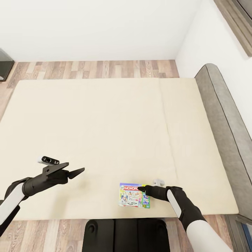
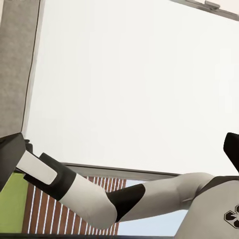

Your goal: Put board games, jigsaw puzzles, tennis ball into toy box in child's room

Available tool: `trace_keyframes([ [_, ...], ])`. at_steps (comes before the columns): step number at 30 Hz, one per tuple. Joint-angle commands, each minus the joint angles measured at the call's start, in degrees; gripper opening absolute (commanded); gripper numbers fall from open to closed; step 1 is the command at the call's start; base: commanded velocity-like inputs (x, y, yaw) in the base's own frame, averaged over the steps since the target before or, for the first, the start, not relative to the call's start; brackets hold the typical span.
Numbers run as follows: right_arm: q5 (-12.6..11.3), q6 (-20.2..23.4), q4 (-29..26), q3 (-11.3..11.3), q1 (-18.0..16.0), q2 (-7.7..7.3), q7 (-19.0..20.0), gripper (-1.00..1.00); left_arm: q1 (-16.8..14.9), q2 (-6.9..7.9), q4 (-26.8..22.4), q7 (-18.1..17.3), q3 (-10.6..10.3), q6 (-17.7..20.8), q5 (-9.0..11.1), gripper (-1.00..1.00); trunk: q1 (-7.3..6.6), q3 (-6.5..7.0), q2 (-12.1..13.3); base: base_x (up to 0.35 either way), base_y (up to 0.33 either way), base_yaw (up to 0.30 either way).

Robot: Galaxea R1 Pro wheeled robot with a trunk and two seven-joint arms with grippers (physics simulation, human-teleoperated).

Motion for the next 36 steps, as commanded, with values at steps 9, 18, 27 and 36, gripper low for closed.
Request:
trace_keyframes([
  [9,-0.19,0.4,-0.07,-0.13,-0.01,0.03,0.03,1.0,-0.04,0.06,0.03,-0.14,-0.13,0.26,0.21,1.0,0.03,-0.06,-0.09,0.0,0.061,0.0],
  [18,-0.19,0.43,-0.08,-0.13,-0.01,0.03,0.03,1.0,-0.04,0.06,0.03,-0.1,-0.18,0.26,0.21,1.0,0.03,-0.06,-0.09,0.0,0.054,0.0],
  [27,-0.19,0.43,-0.07,-0.13,-0.01,0.03,0.03,1.0,-0.04,0.06,0.03,-0.1,-0.13,0.26,0.21,1.0,0.03,-0.06,-0.09,0.0,0.058,0.0],
  [36,-0.19,0.43,-0.07,-0.13,-0.01,0.03,0.03,1.0,-0.04,0.06,0.03,-0.1,-0.13,0.24,0.21,1.0,0.03,-0.06,-0.09,0.0,0.055,0.0],
])
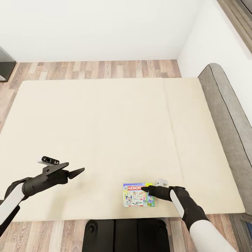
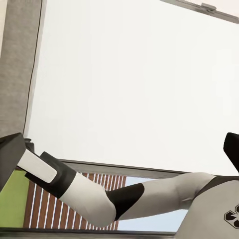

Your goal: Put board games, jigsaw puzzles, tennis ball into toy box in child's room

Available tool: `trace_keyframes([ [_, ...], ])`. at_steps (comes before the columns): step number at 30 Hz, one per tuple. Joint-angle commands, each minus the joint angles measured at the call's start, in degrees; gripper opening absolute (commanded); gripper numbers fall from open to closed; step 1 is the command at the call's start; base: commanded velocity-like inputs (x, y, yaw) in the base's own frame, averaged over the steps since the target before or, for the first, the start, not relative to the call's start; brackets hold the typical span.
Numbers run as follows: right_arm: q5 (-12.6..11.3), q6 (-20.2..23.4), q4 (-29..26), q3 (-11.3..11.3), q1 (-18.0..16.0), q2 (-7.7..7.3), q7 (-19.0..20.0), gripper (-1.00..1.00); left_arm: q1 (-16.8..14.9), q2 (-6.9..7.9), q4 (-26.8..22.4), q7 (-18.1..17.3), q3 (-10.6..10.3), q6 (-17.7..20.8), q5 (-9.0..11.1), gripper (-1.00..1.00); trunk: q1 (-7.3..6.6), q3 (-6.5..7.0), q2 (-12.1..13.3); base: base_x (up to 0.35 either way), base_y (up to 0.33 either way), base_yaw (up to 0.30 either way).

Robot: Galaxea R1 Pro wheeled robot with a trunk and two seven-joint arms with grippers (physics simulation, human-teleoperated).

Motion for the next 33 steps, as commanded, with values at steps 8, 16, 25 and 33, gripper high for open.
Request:
trace_keyframes([
  [8,-1.58,0.77,-0.04,-0.03,0.04,1.64,0.26,1.0,-0.06,0.05,0.03,-0.11,-0.14,0.28,0.2,1.0,0.04,-0.06,-0.07,0.0,0.002,0.0],
  [16,-1.44,0.67,-0.05,0.06,0.07,1.55,0.27,1.0,-0.06,0.05,0.03,-0.15,-0.14,0.23,0.2,1.0,0.04,-0.06,-0.07,0.0,0.0,0.0],
  [25,-1.54,0.66,-0.04,0.14,0.06,1.55,0.34,1.0,-0.06,0.05,0.03,-0.16,-0.14,0.26,0.2,1.0,0.04,-0.06,-0.07,0.0,0.0,0.0],
  [33,-1.56,0.66,-0.08,0.14,0.09,1.55,0.35,1.0,-0.06,0.05,0.03,-0.16,-0.14,0.28,0.2,1.0,0.04,-0.06,-0.07,0.0,0.0,0.0],
])
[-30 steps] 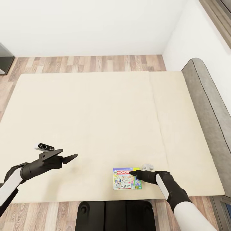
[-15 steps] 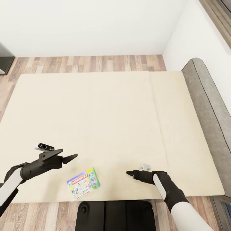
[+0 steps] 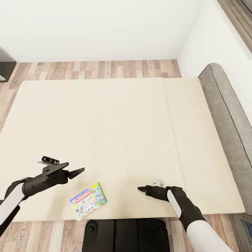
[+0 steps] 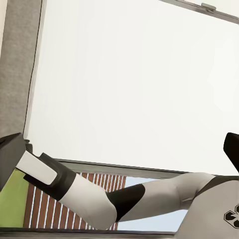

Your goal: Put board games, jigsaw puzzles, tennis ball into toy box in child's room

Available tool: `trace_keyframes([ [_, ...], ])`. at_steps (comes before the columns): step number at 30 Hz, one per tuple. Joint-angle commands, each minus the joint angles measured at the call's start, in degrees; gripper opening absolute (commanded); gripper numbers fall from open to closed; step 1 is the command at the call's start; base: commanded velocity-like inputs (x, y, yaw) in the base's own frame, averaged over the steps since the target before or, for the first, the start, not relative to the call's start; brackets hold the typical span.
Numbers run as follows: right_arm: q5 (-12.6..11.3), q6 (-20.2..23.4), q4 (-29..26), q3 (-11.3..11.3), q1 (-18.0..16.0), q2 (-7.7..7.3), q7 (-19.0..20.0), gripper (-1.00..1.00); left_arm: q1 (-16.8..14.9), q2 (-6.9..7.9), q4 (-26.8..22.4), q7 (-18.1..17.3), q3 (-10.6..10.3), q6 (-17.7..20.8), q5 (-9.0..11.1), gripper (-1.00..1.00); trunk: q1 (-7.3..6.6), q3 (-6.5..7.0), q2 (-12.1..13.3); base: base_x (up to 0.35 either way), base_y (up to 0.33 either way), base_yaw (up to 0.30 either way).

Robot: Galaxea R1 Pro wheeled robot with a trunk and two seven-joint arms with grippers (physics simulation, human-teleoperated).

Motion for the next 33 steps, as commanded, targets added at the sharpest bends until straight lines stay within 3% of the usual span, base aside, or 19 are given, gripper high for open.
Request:
trace_keyframes([
  [1,-0.18,0.37,-0.04,-0.12,-0.01,0.03,0.03,1.0,-0.04,0.06,0.02,-0.11,-0.12,0.26,0.21,1.0,0.03,-0.06,-0.09,0.0,0.016,0.0],
  [33,-0.23,0.45,-0.17,-0.12,-0.05,0.03,0.37,1.0,-0.04,0.06,0.02,-0.11,-0.12,0.26,0.21,1.0,0.03,-0.06,-0.09,0.0,0.08,0.0],
])
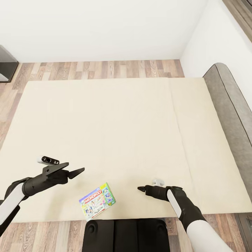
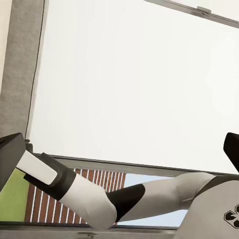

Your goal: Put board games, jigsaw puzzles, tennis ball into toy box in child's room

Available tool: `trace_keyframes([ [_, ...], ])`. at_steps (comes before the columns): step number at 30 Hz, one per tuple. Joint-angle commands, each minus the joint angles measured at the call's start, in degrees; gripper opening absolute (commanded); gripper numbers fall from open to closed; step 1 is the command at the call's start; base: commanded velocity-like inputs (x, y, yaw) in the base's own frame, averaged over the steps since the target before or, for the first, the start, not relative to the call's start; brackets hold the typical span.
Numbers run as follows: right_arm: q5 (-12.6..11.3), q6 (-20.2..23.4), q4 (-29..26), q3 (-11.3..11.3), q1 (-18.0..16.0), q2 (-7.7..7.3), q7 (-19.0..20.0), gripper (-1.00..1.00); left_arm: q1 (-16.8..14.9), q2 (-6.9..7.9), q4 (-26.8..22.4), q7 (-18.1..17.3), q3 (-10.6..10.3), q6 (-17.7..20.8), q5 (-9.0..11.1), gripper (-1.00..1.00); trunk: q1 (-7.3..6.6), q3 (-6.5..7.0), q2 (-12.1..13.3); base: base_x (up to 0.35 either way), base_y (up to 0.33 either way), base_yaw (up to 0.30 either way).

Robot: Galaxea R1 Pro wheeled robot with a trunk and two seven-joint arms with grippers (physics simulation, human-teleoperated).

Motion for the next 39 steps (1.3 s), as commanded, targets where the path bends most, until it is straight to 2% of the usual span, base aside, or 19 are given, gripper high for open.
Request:
trace_keyframes([
  [1,-0.18,0.37,-0.06,-0.12,-0.01,0.03,0.03,1.0,-0.04,0.06,0.02,-0.11,-0.12,0.26,0.2,1.0,0.03,-0.06,-0.09,0.0,0.006,0.0],
  [25,-0.19,0.38,-0.26,-0.15,-0.01,0.03,0.04,1.0,-0.04,0.06,0.02,-0.11,-0.12,0.26,0.2,1.0,0.03,-0.06,-0.09,0.0,0.0,0.0],
  [39,-0.23,0.44,-0.31,-0.21,-0.01,0.03,0.04,1.0,-0.04,0.06,0.02,-0.11,-0.12,0.26,0.2,1.0,0.03,-0.06,-0.09,0.0,0.016,0.109],
])
